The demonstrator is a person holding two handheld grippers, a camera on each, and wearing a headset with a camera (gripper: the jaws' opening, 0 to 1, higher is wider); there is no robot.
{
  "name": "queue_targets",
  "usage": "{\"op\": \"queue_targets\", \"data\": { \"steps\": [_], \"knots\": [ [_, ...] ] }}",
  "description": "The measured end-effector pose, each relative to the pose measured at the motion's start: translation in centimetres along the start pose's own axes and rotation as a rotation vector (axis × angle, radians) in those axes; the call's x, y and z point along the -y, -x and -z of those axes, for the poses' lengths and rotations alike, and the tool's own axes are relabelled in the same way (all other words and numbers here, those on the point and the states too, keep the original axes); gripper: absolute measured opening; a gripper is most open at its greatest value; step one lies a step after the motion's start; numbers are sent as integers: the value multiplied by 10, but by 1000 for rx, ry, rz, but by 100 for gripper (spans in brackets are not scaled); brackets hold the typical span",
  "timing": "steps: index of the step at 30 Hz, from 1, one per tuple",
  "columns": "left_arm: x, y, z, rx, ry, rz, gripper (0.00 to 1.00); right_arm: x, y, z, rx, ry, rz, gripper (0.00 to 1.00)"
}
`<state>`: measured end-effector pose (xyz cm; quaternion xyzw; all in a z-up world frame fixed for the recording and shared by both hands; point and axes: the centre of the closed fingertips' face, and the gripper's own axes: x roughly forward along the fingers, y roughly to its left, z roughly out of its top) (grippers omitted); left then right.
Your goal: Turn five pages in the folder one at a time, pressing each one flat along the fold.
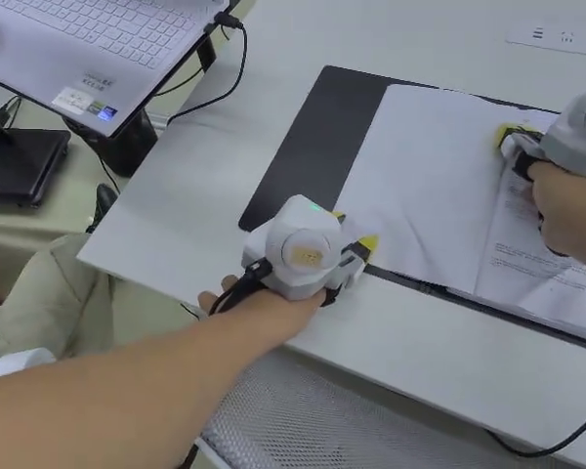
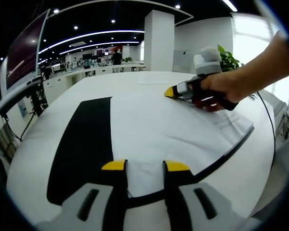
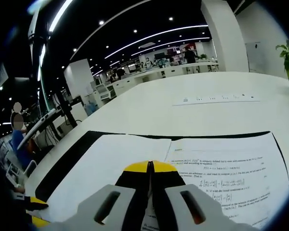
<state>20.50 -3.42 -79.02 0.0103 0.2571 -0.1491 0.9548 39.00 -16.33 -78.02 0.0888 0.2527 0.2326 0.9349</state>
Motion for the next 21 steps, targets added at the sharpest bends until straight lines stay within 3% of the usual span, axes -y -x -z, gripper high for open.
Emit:
{"op": "queue_targets", "data": {
  "steps": [4, 9, 21],
  "knots": [
    [0, -1, 0, 0, 0, 0, 28, -5, 10, 8, -7, -8, -25, 0],
    [-1, -2, 0, -1, -1, 0, 28, -25, 40, 10, 9, -29, -53, 0],
    [-2, -1, 1, 4, -2, 0, 28, -49, 73, 24, -25, -33, -104, 0]
  ]
}}
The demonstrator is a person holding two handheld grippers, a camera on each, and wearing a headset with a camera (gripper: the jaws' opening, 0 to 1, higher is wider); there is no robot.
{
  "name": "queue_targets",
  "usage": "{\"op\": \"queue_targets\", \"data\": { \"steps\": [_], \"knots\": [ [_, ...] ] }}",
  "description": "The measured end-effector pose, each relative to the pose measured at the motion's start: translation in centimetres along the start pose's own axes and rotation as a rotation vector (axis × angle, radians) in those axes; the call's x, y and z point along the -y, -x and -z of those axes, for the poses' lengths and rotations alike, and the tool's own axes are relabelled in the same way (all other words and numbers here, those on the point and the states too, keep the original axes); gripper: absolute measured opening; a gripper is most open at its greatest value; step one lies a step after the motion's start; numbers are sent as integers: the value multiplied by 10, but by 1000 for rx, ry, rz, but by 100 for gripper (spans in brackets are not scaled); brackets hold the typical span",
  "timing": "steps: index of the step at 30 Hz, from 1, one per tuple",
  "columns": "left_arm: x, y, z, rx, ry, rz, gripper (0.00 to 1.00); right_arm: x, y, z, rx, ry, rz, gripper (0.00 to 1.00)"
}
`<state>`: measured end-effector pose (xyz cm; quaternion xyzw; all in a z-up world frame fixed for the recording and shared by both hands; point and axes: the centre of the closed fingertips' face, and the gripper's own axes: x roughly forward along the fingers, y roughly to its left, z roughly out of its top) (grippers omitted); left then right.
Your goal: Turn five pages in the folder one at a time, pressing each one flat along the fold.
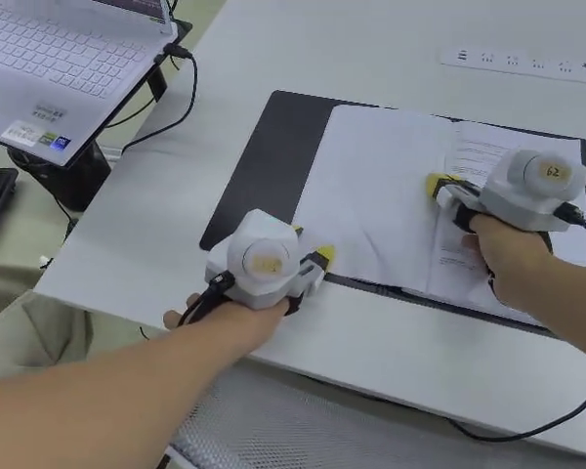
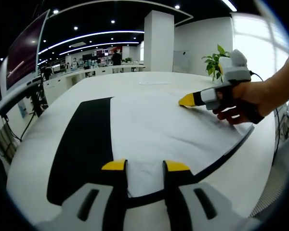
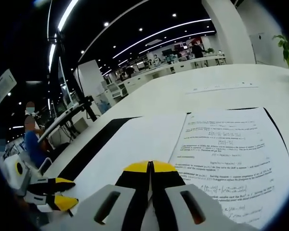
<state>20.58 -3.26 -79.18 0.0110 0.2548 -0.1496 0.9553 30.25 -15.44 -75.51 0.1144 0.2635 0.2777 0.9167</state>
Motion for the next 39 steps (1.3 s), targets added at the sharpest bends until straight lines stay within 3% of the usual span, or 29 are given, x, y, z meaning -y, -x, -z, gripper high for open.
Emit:
{"op": "queue_targets", "data": {
  "steps": [15, 27, 39],
  "knots": [
    [-2, 1, 2, 0, -1, -1, 28, -24, 37, 47, -89, 12, -70, 0],
    [-1, 4, 1, 4, -1, -1, 28, -31, 68, 78, -128, -30, -88, 0],
    [0, 6, -1, 6, -5, 1, 28, -44, 92, 97, -189, -84, -111, 0]
  ]
}}
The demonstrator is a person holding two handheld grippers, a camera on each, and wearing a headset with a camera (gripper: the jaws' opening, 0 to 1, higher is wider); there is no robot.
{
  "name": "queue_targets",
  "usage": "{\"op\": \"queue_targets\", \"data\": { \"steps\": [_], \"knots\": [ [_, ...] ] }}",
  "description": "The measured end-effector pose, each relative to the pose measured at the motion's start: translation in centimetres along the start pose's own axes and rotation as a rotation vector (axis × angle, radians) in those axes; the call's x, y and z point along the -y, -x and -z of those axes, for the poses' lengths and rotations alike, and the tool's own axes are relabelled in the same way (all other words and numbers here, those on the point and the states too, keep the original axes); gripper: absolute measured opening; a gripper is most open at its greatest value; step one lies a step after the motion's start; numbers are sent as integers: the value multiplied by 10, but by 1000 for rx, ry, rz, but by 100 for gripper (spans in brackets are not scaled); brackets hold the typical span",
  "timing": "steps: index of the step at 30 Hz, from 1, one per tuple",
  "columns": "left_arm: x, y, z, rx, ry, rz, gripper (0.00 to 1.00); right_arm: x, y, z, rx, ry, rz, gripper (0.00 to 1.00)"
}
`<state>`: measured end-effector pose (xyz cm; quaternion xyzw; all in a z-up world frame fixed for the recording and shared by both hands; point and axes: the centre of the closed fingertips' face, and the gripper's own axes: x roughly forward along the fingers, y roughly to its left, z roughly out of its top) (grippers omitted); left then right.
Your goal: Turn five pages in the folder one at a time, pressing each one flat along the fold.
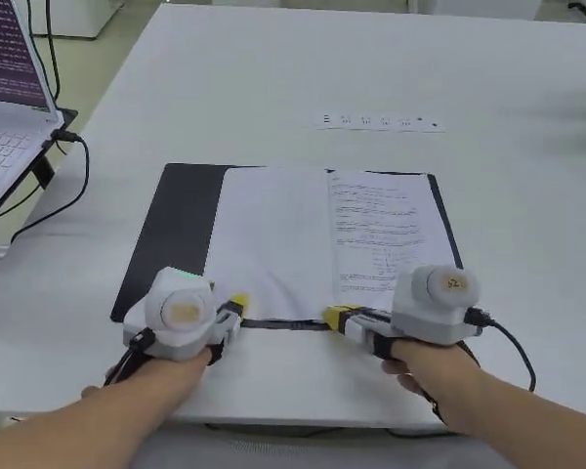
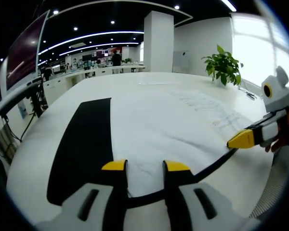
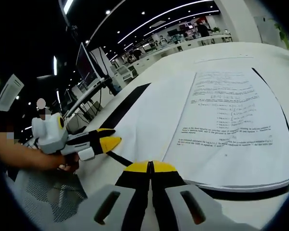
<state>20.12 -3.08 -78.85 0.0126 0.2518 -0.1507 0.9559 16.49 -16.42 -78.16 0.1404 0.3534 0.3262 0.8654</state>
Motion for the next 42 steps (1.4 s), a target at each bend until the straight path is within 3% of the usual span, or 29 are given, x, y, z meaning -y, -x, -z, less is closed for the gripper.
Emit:
{"op": "queue_targets", "data": {
  "steps": [6, 9, 13, 17, 18, 19, 21, 23, 24, 26, 27, 29, 34, 38, 42],
  "knots": [
    [0, 0, -1, -3, -3, 0, 28, -13, 18, 1, -1, -48, -11, 0],
    [0, 0, -1, -4, -1, 0, 28, -24, 32, -1, 2, -116, -28, 0],
    [0, 0, -1, -11, 0, 0, 28, -26, 53, 4, -27, -169, 22, 0],
    [0, 0, -3, -29, 25, 4, 28, -33, 77, -8, 36, -207, 34, 0],
    [2, 0, -3, -33, 56, 16, 30, -33, 81, -13, 59, -208, 44, 0],
    [6, 1, -6, -27, 123, 49, 32, -33, 89, -18, 78, -214, 55, 0],
    [4, 2, -9, -34, 225, 62, 36, -34, 102, -30, 131, -235, 69, 0],
    [0, 6, -9, -75, 338, 61, 35, -34, 113, -39, 171, -251, 77, 0],
    [1, 9, -9, -108, 424, 63, 35, -34, 119, -44, 192, -255, 82, 0],
    [4, 16, -14, -135, 493, 98, 34, -30, 134, -53, 224, -242, 104, 0],
    [5, 17, -15, -134, 498, 104, 34, -26, 142, -59, 243, -227, 129, 0],
    [6, 26, -29, -94, 494, 133, 32, -23, 154, -67, 263, -209, 148, 0],
    [13, 53, -46, -90, 510, 194, 31, -14, 177, -80, 302, -209, 184, 0],
    [22, 75, -57, -85, 497, 220, 32, -9, 186, -83, 298, -178, 217, 0],
    [27, 96, -66, -84, 430, 214, 33, -7, 189, -79, 276, -156, 230, 0]
  ]
}}
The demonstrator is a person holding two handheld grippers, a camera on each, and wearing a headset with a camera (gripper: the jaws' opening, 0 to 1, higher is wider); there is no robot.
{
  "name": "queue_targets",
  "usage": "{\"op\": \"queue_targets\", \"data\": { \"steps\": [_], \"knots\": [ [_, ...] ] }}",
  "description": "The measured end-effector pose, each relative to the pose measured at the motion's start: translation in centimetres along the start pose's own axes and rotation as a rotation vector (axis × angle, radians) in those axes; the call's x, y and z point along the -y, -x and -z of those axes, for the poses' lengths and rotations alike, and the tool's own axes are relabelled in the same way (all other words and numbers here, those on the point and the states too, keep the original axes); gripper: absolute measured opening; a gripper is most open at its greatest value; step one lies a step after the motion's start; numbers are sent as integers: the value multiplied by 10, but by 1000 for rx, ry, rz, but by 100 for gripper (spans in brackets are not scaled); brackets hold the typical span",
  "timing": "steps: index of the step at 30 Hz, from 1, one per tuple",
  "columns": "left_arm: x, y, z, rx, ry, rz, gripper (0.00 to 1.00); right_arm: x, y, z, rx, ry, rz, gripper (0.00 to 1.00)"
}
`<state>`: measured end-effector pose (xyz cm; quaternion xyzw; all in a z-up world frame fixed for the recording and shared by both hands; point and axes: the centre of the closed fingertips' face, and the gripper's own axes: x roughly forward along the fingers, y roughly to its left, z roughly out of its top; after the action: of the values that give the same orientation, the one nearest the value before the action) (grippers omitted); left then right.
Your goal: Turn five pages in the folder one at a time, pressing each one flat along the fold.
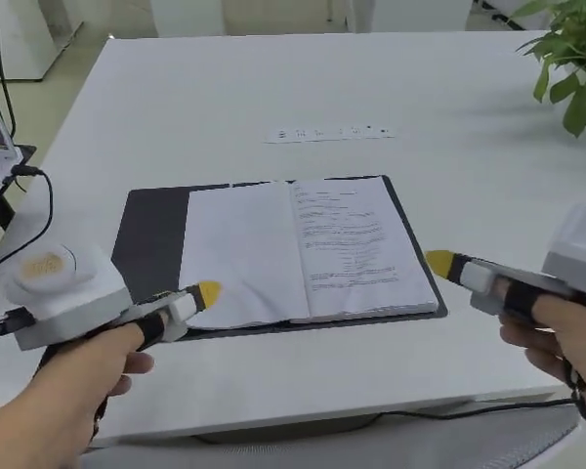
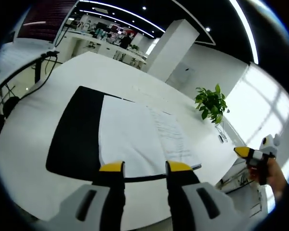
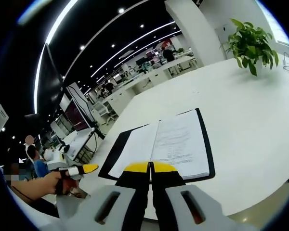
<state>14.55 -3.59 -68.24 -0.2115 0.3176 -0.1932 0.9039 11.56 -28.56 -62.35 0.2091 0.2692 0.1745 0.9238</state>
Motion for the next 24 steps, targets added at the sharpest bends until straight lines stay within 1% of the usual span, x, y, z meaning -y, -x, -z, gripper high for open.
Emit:
{"op": "queue_targets", "data": {
  "steps": [2, 3, 5, 7, 10, 11, 13, 15, 17, 18, 21, 22, 24],
  "knots": [
    [2, 7, -2, -1, -37, -16, 34, 1, 1, 2, -10, 17, 1, 0],
    [4, 14, -5, 6, -75, -33, 36, 3, 2, 4, -17, 23, 6, 0],
    [5, 20, -10, 23, -131, -55, 43, 5, 2, 7, -31, 36, 11, 1],
    [7, 26, -12, 30, -158, -73, 50, 8, 2, 9, -43, 48, 19, 6],
    [8, 37, -19, 58, -178, -98, 58, 10, 3, 10, -48, 74, 23, 17],
    [7, 41, -22, 79, -205, -112, 61, 12, 4, 9, -42, 81, 32, 23],
    [7, 48, -24, 85, -206, -128, 66, 16, 4, 6, -33, 105, 50, 34],
    [5, 55, -26, 103, -220, -144, 70, 19, 6, 4, -28, 128, 67, 41],
    [3, 60, -28, 116, -224, -158, 76, 21, 7, 2, -28, 152, 77, 49],
    [2, 63, -29, 120, -230, -165, 80, 22, 9, 1, -29, 178, 83, 52],
    [-3, 68, -28, 122, -246, -181, 92, 26, 11, 1, -42, 229, 95, 63],
    [-4, 69, -27, 118, -254, -182, 98, 28, 11, 1, -43, 256, 96, 68],
    [-6, 73, -25, 104, -299, -190, 99, 30, 12, 0, -38, 288, 100, 79]
  ]
}}
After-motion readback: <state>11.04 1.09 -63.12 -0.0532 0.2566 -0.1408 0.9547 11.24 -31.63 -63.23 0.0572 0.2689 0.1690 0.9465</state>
